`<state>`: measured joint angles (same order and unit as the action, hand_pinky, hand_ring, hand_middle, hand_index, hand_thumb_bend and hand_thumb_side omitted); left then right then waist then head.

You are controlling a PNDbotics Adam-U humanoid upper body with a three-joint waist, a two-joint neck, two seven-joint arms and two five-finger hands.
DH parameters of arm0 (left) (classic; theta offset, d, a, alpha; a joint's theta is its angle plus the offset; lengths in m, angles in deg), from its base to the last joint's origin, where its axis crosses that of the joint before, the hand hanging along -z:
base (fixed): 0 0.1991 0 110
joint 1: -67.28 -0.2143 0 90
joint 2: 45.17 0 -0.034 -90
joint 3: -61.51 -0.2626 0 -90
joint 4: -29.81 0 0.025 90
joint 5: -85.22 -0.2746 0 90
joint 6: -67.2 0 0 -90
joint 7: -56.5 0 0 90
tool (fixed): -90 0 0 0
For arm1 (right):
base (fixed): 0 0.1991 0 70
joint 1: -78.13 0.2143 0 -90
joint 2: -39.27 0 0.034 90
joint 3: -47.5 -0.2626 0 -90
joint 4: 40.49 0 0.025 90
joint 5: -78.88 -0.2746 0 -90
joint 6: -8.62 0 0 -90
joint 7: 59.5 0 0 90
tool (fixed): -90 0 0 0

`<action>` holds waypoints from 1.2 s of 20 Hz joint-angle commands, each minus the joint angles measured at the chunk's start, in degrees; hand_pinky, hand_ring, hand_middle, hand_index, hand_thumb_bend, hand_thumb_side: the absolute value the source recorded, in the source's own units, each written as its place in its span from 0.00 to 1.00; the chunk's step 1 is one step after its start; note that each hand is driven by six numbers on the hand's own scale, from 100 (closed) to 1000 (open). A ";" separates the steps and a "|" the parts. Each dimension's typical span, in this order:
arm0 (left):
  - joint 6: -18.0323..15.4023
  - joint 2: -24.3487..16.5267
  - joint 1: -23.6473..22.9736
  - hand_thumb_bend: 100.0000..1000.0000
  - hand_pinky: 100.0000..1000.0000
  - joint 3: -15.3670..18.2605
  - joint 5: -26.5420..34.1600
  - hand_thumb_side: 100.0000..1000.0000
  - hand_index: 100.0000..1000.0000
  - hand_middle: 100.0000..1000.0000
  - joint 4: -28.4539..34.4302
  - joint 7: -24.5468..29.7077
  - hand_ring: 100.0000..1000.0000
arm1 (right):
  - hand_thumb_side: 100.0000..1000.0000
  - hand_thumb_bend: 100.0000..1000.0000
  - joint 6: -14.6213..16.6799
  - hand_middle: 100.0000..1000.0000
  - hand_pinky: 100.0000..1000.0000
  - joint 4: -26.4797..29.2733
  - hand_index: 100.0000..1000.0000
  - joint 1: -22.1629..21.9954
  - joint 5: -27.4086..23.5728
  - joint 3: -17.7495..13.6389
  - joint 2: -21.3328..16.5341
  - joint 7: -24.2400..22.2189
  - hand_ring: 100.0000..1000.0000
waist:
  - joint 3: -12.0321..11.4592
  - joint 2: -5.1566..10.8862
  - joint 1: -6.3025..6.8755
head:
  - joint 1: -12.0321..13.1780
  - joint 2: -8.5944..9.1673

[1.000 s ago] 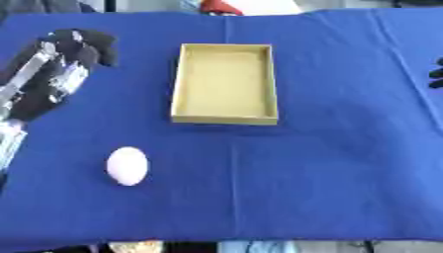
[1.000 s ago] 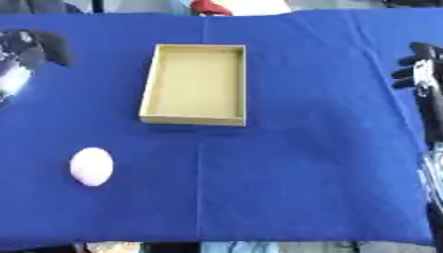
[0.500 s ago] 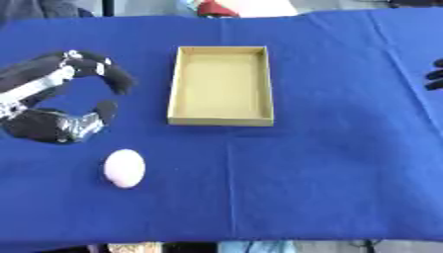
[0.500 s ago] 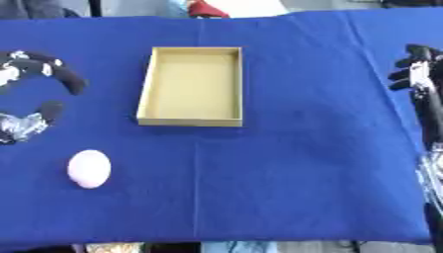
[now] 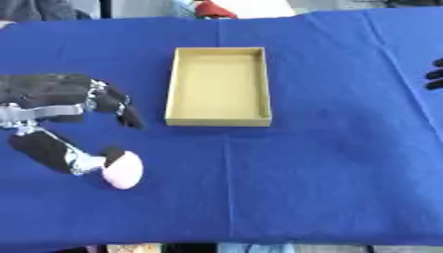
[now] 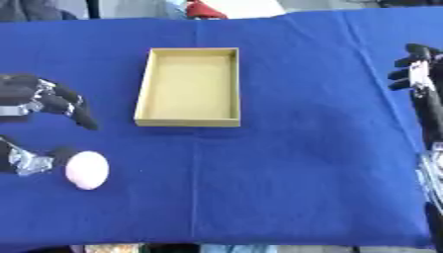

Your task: Pick up objects on the table and place them in the box.

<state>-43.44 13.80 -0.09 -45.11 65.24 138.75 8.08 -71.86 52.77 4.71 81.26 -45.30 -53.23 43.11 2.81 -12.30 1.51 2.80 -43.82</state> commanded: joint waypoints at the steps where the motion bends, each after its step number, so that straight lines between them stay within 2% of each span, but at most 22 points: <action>1: -0.72 -0.42 0.64 0.00 0.66 -0.79 -2.76 0.41 0.78 0.59 -1.91 1.23 0.59 | 0.77 0.00 0.14 0.53 0.46 0.76 0.76 0.48 0.23 -0.13 -1.50 -0.24 0.51 | 0.13 0.99 0.02 | -0.26 -0.30; 10: -2.90 1.70 1.06 0.01 0.66 -2.43 -9.37 0.33 0.78 0.59 -5.78 -0.35 0.59 | 0.77 0.00 0.13 0.53 0.46 0.72 0.76 0.46 0.22 -0.12 -1.44 -0.23 0.51 | 0.23 0.96 -0.01 | -0.30 -0.30; 13: -3.73 1.97 0.93 0.02 0.67 -3.04 -10.96 0.35 0.79 0.59 -6.32 -0.61 0.59 | 0.77 0.00 0.13 0.53 0.46 0.70 0.75 0.46 0.21 -0.11 -1.44 -0.22 0.51 | 0.26 0.94 0.00 | -0.30 -0.30; 20: -6.01 1.70 0.81 0.09 0.68 -3.22 -12.82 0.38 0.80 0.61 -6.92 4.17 0.61 | 0.77 0.00 0.13 0.53 0.46 0.63 0.75 0.44 0.23 -0.09 -1.41 -0.22 0.51 | 0.24 0.98 0.11 | -0.33 -0.30; 24: -6.82 1.46 0.77 0.10 0.68 -2.61 -14.31 0.33 0.80 0.62 -6.72 5.87 0.61 | 0.77 0.00 0.12 0.53 0.46 0.57 0.75 0.40 0.25 -0.12 -1.46 -0.19 0.51 | 0.21 1.01 0.12 | -0.34 -0.30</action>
<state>-44.69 16.91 -0.01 -48.70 51.48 131.59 8.01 -71.85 52.75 4.71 81.26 -45.29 -53.23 43.10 3.08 -12.30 1.66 2.55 -43.82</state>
